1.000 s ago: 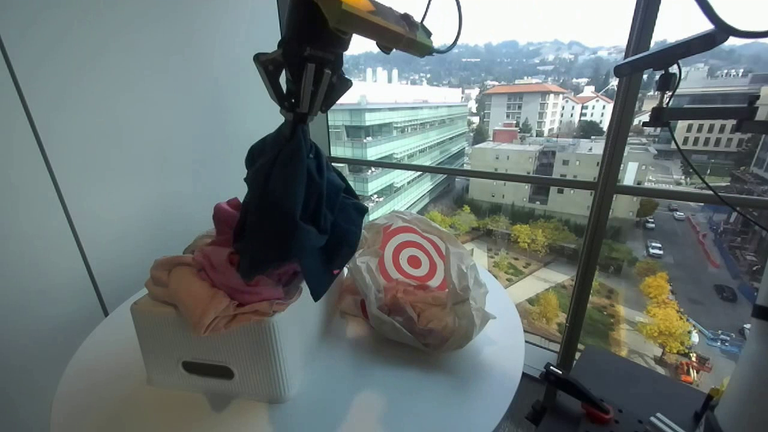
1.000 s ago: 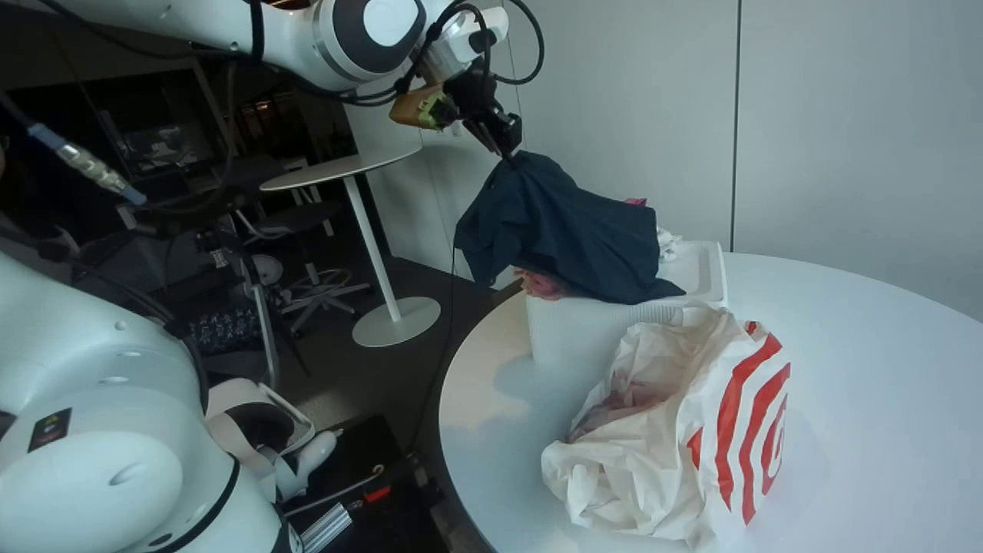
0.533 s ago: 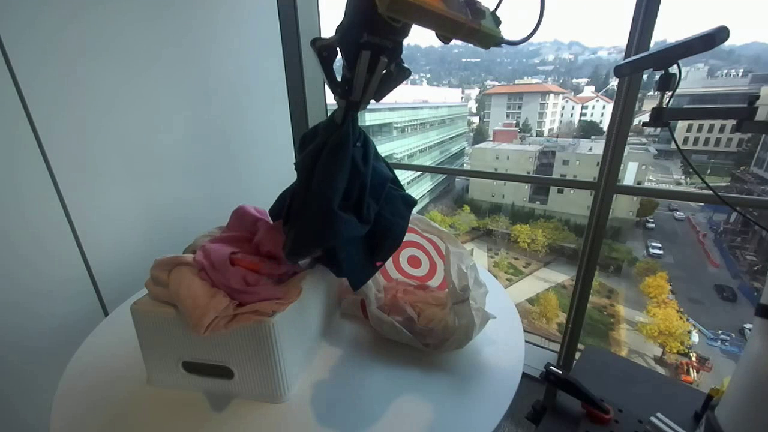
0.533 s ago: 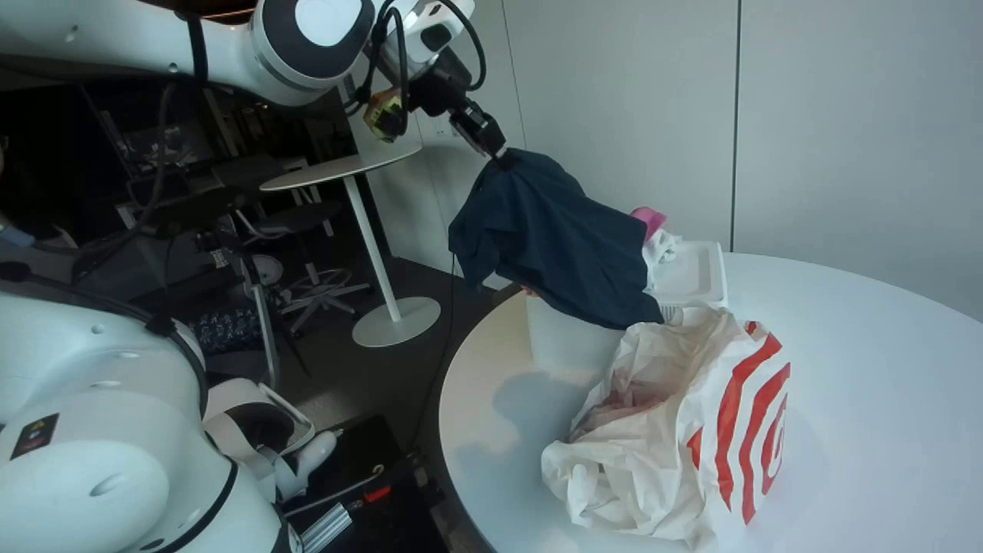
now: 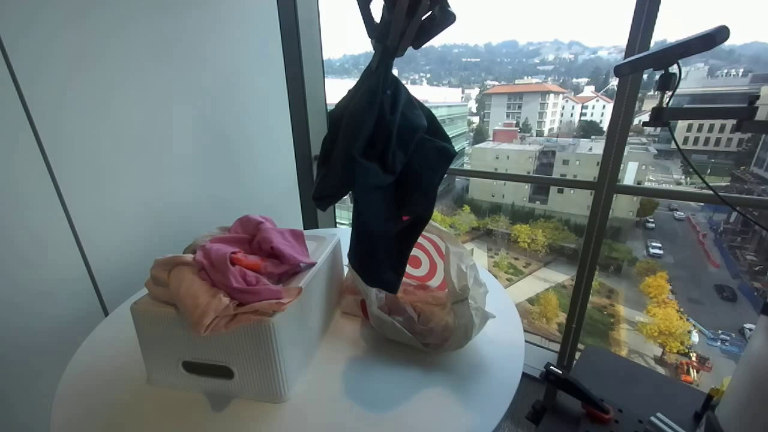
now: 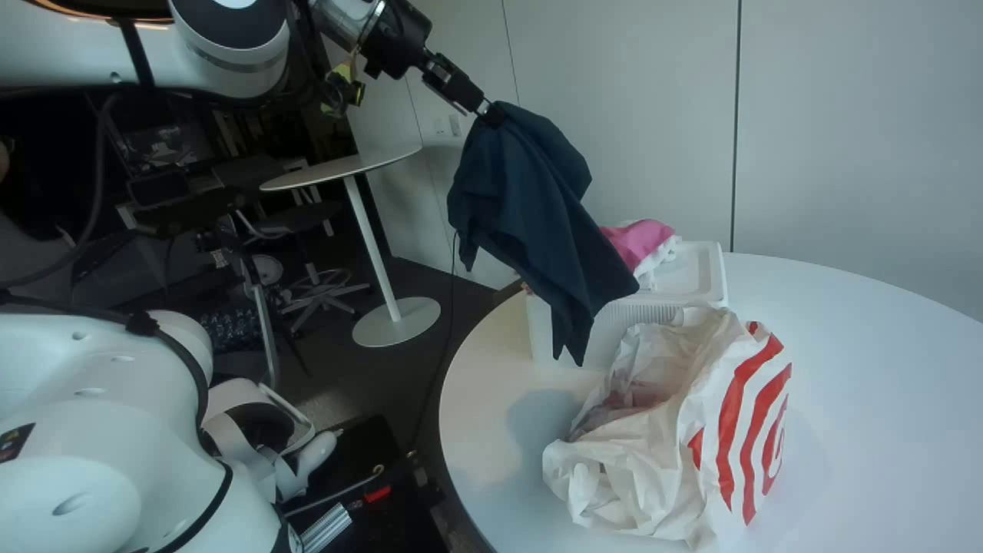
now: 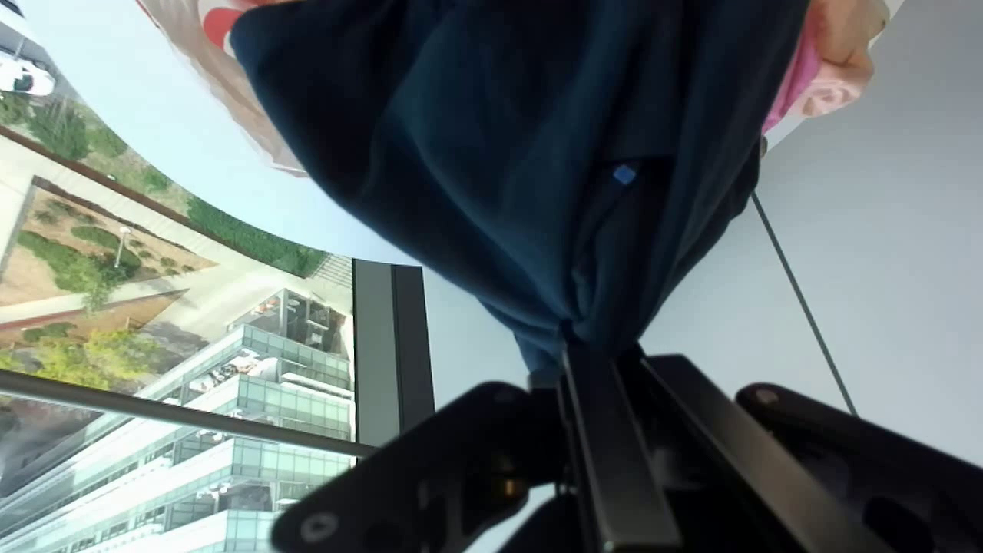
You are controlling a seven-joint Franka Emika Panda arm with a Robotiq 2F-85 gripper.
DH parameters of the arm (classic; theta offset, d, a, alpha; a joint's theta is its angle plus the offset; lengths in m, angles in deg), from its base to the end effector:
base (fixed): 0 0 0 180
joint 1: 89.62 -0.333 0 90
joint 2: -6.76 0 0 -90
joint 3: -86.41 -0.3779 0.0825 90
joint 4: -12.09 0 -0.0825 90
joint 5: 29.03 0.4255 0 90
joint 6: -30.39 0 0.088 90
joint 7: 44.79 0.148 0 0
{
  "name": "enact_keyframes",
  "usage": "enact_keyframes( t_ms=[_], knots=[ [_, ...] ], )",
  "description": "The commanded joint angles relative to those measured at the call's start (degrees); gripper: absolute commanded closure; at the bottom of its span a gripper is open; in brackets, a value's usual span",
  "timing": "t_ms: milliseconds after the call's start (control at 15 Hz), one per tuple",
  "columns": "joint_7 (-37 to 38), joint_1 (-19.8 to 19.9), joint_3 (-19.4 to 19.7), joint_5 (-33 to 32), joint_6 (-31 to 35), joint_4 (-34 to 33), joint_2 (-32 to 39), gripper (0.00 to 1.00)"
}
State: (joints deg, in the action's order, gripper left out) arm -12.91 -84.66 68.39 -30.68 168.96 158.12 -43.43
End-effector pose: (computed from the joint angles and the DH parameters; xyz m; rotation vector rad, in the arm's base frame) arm 0.3560 0.1100 0.6111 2.8739 -0.4819 1.1638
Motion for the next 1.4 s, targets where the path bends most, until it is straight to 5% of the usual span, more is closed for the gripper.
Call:
enact_keyframes(
  t_ms=[0, 733, 1333],
  knots=[
    [2.27, 2.95, -0.64, -0.76, -0.51, 1.19, -3.49, 0.98],
    [0.85, 6.65, 2.81, -1.29, 3.99, 6.89, 8.27, 0.96],
    [9.07, 16.54, -4.60, -16.85, 8.59, 4.37, 12.45, 0.96]
  ],
)
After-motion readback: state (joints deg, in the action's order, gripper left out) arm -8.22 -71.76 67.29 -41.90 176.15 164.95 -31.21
